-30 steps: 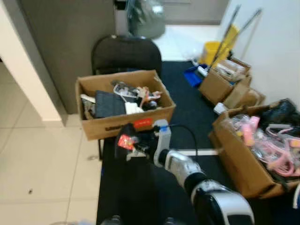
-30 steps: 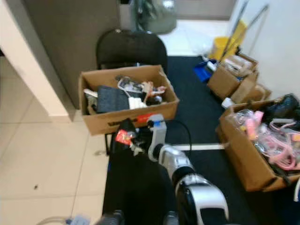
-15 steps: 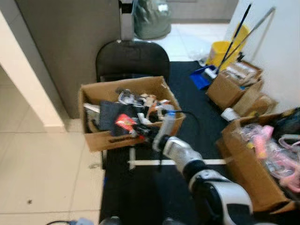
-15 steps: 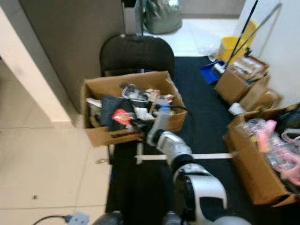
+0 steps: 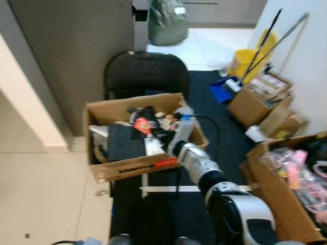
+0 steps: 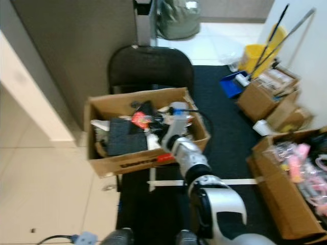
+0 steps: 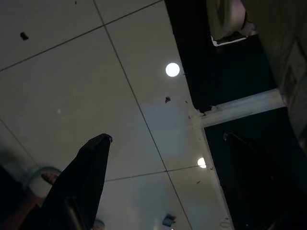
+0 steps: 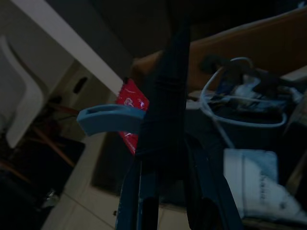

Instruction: Picking trash to rubbish bin

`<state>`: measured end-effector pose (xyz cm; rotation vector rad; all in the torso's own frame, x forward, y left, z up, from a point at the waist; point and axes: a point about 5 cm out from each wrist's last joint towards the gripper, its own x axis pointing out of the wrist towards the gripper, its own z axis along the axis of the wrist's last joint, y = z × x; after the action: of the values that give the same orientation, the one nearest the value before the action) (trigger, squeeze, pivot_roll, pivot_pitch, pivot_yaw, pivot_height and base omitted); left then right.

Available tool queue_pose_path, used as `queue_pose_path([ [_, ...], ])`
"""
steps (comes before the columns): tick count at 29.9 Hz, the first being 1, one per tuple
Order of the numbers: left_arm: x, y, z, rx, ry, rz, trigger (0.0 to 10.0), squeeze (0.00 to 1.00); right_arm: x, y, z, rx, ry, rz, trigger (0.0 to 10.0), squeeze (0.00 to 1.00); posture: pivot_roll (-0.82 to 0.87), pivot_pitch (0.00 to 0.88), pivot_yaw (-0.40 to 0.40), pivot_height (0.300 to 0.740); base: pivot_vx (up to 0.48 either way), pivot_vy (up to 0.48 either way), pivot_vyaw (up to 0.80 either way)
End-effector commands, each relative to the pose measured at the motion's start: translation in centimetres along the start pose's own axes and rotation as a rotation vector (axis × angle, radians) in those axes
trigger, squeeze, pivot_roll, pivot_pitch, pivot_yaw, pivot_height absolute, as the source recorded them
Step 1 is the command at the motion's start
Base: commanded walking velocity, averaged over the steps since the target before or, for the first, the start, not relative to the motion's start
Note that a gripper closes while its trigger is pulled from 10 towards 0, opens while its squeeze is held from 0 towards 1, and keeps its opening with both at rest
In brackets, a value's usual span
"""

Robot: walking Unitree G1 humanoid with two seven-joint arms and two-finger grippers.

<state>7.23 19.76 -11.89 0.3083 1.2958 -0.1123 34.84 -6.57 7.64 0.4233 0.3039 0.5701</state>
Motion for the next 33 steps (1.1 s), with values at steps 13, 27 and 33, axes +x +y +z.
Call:
queue_pose_path([
  [13, 0.1, -0.9, 0.7, -0.022, -0.019, 0.002, 10.0, 0.00, -0.6, -0.8, -0.8, -0.043, 0.027, -0.057, 10.0, 1.00, 0.08, 0.058, -0.027, 0.740, 0.000, 0.000, 0.00],
  [27, 0.1, -0.6, 0.7, -0.019, -0.013, 0.021, 10.0, 0.00, -1.2, 0.7, -2.0, 0.103, 0.110, 0.300, 10.0, 0.00, 0.07, 0.057, -0.021, 0.740, 0.000, 0.000, 0.00],
  [33, 0.1, -0.6, 0.7, -0.017, -0.011, 0.022, 10.0, 0.00, -3.5, 0.8, -4.2, 0.171, 0.238, 0.587, 10.0, 0.00, 0.07, 0.058, -0.022, 0.740, 0.000, 0.000, 0.00],
])
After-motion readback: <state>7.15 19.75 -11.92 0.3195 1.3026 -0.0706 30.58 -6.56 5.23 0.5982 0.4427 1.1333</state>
